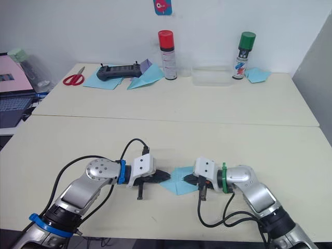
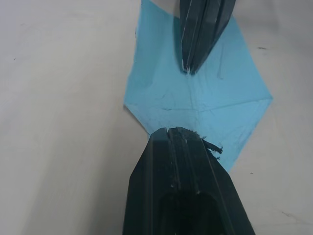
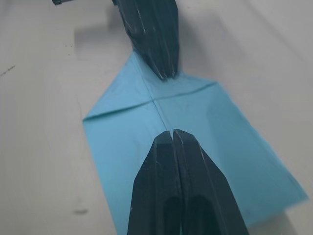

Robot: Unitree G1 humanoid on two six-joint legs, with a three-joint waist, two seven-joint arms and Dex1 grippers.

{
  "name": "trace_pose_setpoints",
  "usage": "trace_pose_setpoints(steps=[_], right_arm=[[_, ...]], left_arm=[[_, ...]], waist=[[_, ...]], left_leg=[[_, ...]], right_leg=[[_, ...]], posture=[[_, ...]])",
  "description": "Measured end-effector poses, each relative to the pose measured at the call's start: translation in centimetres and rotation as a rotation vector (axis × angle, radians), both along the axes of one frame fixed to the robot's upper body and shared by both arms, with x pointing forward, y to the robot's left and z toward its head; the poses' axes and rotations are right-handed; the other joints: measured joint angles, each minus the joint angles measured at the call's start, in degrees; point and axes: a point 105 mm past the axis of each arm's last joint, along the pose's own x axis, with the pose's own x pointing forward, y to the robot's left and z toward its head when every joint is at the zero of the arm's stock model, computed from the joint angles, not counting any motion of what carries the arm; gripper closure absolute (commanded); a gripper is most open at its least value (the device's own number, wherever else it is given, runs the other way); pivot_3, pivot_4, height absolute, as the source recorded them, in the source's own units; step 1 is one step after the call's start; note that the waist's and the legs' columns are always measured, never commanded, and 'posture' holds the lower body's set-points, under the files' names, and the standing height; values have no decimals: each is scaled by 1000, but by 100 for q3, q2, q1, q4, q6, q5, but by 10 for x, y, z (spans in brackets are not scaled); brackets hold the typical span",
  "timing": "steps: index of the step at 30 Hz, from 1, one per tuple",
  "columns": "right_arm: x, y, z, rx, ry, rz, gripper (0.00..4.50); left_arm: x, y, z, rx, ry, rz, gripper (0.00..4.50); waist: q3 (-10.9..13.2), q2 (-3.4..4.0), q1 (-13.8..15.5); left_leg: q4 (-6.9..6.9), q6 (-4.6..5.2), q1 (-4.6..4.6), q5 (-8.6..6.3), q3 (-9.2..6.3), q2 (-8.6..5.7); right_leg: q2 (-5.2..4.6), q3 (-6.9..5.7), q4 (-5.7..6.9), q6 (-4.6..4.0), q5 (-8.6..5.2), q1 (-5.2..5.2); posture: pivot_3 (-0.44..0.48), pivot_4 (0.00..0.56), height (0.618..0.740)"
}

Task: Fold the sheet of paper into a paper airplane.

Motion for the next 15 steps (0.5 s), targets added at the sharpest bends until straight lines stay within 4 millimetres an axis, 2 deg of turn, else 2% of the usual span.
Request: trace_pose_setpoints(steps=[9, 13, 15], right_arm=[[-5, -60, 3, -85, 69, -150, 4458], [-6, -68, 9, -57, 87, -166, 4458], [-4, -63, 17, 21, 98, -174, 4458]], left_arm=[[3, -6, -2, -11, -3, -22, 4500], [4, -7, -2, -13, -7, -28, 4500], [4, -7, -2, -10, -11, -36, 4500]], waist=[[-23, -12, 89], [-23, -13, 111], [-22, -12, 108]], left_leg=[[1, 1, -3, 0, 0, -14], [2, 1, -5, 0, 0, -14], [1, 1, -10, 0, 0, -13]], right_leg=[[-12, 3, -16, 9, 4, 8], [-12, 4, -16, 9, 5, 6], [-11, 5, -15, 13, 7, 1]], posture=[[0, 150, 740], [0, 150, 740], [0, 150, 740]])
